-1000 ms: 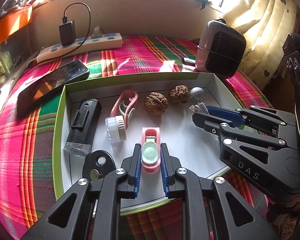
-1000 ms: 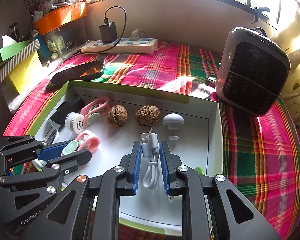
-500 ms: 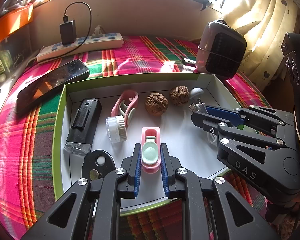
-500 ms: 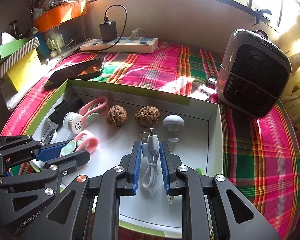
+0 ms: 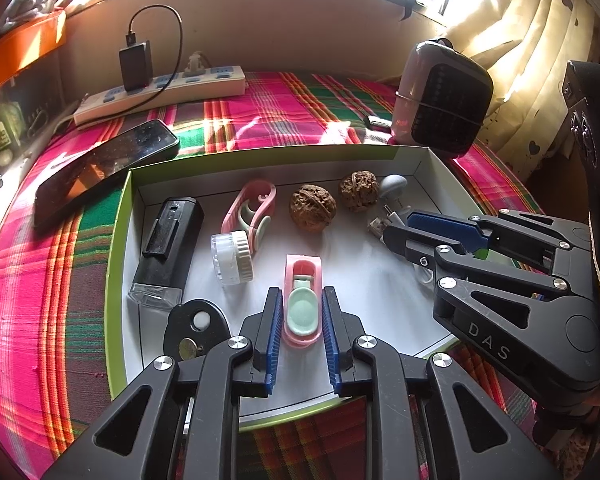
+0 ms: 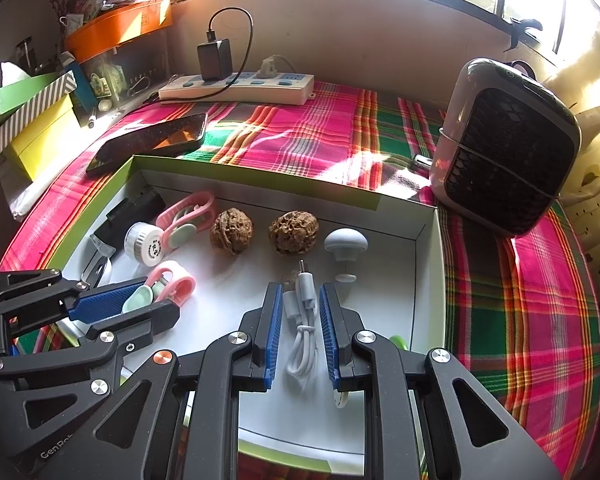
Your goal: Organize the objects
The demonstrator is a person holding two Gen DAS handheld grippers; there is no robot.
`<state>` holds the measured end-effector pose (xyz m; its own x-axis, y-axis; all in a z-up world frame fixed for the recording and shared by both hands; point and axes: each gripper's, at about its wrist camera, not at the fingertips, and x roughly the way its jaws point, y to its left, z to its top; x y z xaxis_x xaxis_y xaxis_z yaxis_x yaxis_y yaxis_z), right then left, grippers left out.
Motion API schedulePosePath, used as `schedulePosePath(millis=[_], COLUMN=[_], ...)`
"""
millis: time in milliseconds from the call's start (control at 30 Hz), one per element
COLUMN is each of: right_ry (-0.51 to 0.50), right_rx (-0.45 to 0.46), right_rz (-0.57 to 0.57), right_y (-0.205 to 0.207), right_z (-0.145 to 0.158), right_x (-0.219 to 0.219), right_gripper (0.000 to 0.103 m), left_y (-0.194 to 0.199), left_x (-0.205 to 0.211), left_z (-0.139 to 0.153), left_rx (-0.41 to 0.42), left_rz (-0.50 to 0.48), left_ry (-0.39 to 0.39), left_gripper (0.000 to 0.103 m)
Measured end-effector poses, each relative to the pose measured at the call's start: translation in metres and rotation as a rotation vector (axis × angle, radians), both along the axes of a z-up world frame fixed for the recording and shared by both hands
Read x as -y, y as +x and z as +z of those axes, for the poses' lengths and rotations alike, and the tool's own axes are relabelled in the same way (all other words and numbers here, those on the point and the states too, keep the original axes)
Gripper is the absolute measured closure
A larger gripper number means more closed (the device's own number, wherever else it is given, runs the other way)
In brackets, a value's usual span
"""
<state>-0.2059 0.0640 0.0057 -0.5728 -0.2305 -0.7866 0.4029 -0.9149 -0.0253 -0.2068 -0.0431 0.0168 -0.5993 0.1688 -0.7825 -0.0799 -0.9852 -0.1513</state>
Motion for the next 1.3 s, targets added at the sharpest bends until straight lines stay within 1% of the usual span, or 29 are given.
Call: schedulePosePath(millis=[233,367,433,500,733,800,900,1133,1300], right_ry=[-0.001,-0.002,-0.004,-0.001,-0.012,-0.02,-0.024,-0.042,-0.062], right_rx=[0.0,-0.001,-0.002,-0.005,-0.016,-0.02,-0.034,-0.056,-0.069], right_rz=[-0.004,-0.008,-0.009,-0.011,-0.021,-0.023,-0.022,-0.041,-0.046], right_y=[0.0,0.002,0.003,0.004,0.009,0.012,0.017,0.028,0.04], right_z=[0.0,0.0,0.0,0.001,0.005,0.007,0.011,0.018,0.024], right_x=[-0.002,-0.002,-0.002,-0.002,-0.005,-0.007,-0.008,-0.013,-0.015], right_gripper=[0.083,0.083,0.08,0.07,0.069,0.066,0.061,0.06,0.054], left_y=[0.001,0.001,0.001,0.002,0.004,0.007,0.01,0.022,0.034], left_x=[0.001,0.003,0.003,0.003,0.004,0.002,0.001,0.002,0.005], left_z=[0.0,0.0,0.0,0.0,0.001,0.004,0.006,0.012,0.02], left_rx=[0.0,0.0,-0.002,-0.002,-0.002,-0.017,-0.021,-0.04,-0.062], left_rz=[0.003,0.013,0.017,0.021,0.031,0.033,0.032,0.057,0.082], left_ry=[-0.004,-0.014,-0.021,-0.026,-0.032,-0.055,-0.054,-0.07,-0.067], left_gripper=[0.083,0.077,0.075,0.073,0.069,0.068,0.065,0.063,0.062])
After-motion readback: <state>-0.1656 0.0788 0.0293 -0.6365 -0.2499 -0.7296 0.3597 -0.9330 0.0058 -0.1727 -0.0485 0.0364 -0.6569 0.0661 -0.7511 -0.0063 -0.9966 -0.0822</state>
